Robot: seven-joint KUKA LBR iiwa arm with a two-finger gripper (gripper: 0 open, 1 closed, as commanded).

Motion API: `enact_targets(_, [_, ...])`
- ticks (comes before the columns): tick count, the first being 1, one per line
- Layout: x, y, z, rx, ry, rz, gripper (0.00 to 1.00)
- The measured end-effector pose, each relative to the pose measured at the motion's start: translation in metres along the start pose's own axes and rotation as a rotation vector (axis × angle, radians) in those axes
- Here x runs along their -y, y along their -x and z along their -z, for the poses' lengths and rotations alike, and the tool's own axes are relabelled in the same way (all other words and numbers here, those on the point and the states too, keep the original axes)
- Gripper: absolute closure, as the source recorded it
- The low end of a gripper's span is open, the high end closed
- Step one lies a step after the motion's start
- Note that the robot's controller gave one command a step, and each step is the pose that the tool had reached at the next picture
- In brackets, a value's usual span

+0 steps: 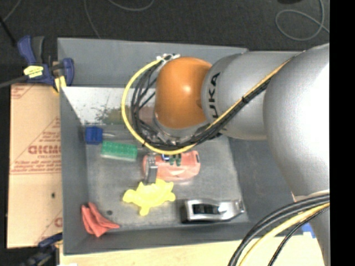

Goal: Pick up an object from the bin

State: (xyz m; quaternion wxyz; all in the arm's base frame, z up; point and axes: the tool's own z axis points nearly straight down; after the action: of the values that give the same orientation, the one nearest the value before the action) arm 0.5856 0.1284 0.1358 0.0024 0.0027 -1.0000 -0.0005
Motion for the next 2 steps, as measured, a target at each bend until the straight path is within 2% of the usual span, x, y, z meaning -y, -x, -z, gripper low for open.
enact_targets(1, [0.000,0.002,0.005,0.007,0.001,-0.002,0.00])
enact_targets(2, [0.029,-0.012,-0.026,0.012,0.002,0.056,0.00])
